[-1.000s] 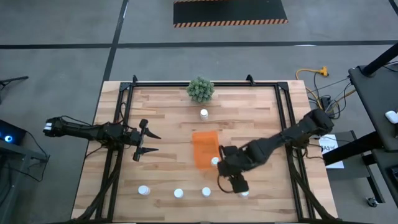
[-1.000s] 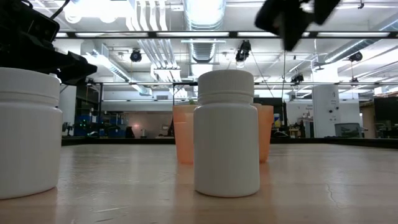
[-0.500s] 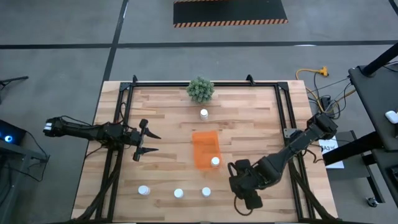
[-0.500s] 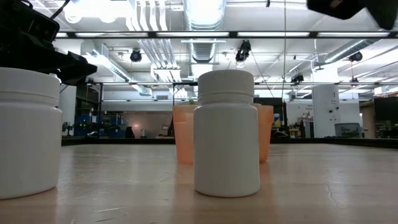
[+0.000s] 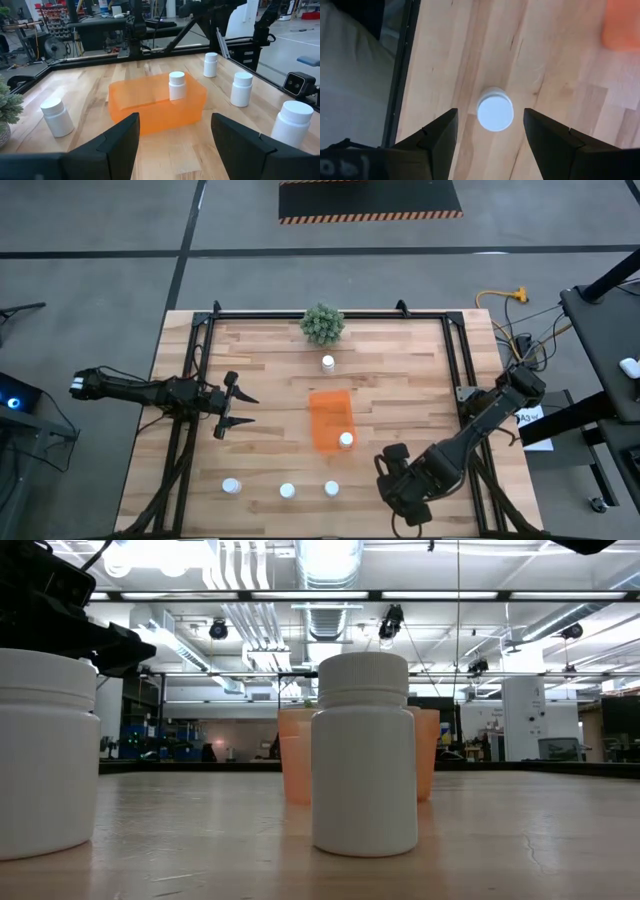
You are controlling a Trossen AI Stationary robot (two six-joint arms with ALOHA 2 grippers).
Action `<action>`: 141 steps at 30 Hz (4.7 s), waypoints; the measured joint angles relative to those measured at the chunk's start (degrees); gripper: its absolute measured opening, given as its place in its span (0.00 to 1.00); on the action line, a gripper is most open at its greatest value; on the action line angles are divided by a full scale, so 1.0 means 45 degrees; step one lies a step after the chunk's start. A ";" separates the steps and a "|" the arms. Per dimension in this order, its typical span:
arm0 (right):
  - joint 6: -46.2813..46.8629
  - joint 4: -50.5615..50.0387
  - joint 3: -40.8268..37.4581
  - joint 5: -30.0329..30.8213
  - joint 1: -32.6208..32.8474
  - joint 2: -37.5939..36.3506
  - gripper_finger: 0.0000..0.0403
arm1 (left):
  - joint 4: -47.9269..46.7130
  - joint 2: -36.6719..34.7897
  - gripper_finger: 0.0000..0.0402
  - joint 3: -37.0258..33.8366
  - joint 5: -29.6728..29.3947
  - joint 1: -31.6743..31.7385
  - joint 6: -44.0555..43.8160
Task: Pick and place pill bottles into a basket
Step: Put the white pill bottle into the orange bin
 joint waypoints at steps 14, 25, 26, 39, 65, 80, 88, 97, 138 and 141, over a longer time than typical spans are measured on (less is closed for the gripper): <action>-0.0212 0.1219 -0.1447 0.0003 0.0011 0.0000 0.53 | 0.0005 -0.0005 0.57 0.0002 0.0002 -0.0005 0.0000; -0.0314 0.1733 -0.1743 0.0627 0.0006 0.0000 0.53 | 0.0005 0.0000 0.57 0.0004 0.0004 -0.0004 0.0000; -0.0314 0.1741 -0.1766 0.0631 0.0006 0.0000 0.53 | 0.0002 0.0000 0.57 0.0000 0.0004 -0.0003 0.0000; -0.0266 0.2712 -0.2495 0.0632 0.0006 0.0000 0.53 | 0.0005 0.0000 0.57 0.0000 0.0004 0.0000 0.0000; 0.0171 0.3847 -0.3735 0.0151 0.0011 0.0015 0.53 | 0.0005 0.0000 0.57 0.0003 0.0002 -0.0001 -0.0002; 0.0134 0.4005 -0.3565 0.0059 0.0011 0.0015 0.46 | 0.0005 0.0000 0.57 0.0000 0.0001 -0.0003 0.0000; 0.0111 0.4026 -0.3533 -0.0336 0.0006 0.0010 0.36 | 0.0001 -0.0005 0.57 0.0000 0.0004 0.0000 0.0000; -0.0063 0.2797 -0.2928 -0.0382 -0.0213 0.0010 0.36 | 0.0005 -0.0005 0.57 0.0003 -0.0001 -0.0003 0.0000; -0.5576 0.0329 0.0942 -0.0150 -0.5728 0.0010 0.37 | 0.0005 0.0000 0.57 0.0002 -0.0001 -0.0005 -0.0003; -0.5767 0.0325 0.0945 -0.0151 -0.6114 0.0010 0.37 | 0.0005 0.0000 0.57 0.0005 0.0004 0.0000 -0.0002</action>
